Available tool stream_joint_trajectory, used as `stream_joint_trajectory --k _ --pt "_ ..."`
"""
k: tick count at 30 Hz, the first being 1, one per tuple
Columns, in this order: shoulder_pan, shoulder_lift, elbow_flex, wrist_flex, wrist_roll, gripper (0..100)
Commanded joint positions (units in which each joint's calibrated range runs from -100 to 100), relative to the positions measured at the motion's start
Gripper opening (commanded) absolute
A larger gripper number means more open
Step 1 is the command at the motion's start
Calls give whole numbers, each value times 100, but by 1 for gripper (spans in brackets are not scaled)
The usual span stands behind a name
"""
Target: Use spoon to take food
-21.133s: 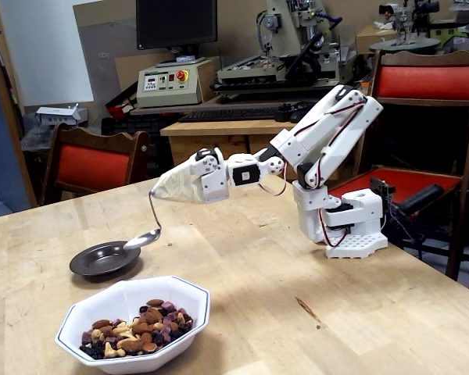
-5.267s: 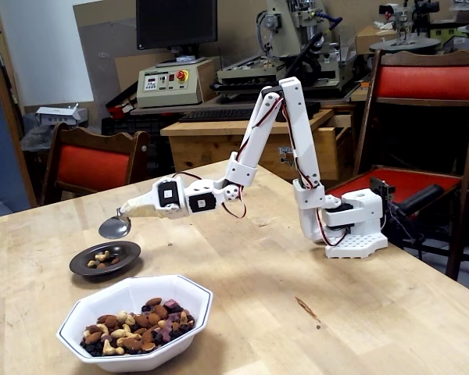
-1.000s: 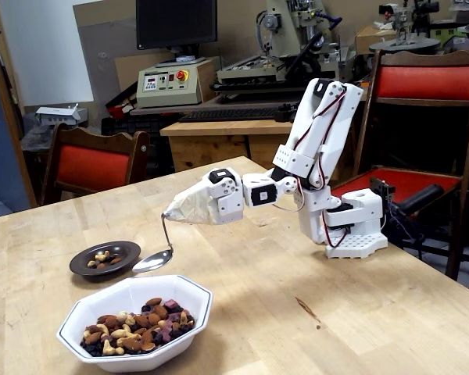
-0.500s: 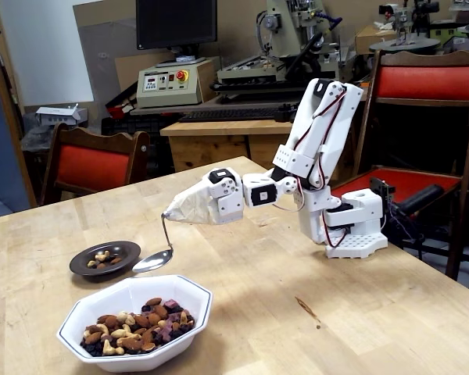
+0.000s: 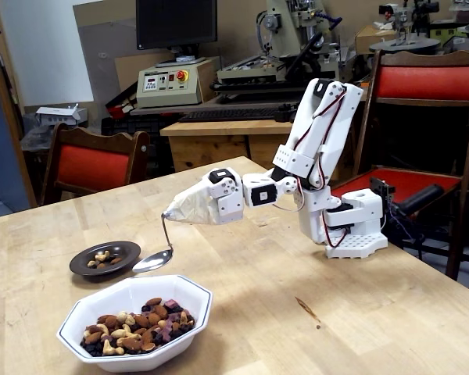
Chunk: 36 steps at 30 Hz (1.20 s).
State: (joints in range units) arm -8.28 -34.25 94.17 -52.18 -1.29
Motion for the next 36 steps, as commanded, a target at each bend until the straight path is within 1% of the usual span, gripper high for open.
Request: stream_joint_trajectory --k 1,36 --pt "-2 -182 -125 -94 -15 4" --pt "-9 -191 -54 -102 -15 4"
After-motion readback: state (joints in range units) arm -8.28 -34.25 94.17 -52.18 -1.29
